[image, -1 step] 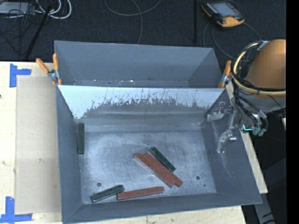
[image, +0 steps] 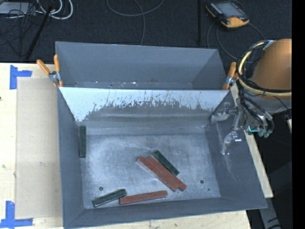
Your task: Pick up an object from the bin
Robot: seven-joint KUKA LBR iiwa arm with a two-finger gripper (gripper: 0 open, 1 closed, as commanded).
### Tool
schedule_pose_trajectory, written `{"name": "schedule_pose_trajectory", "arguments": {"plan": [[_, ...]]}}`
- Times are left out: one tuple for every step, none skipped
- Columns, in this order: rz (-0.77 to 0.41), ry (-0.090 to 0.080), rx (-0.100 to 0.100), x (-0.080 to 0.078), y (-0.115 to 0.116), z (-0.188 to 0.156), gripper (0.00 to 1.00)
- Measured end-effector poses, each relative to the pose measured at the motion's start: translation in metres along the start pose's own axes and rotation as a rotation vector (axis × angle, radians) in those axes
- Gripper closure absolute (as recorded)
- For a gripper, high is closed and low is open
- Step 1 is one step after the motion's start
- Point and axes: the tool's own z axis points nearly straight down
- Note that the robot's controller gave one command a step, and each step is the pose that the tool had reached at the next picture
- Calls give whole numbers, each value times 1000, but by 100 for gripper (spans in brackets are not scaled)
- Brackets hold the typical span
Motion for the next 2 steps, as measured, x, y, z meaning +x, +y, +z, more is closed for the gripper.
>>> {"name": "schedule_pose_trajectory", "arguments": {"plan": [[-76, -5, 2, 1, 26, 38, 0], [-157, 0, -1, 63, 56, 67, 0]]}}
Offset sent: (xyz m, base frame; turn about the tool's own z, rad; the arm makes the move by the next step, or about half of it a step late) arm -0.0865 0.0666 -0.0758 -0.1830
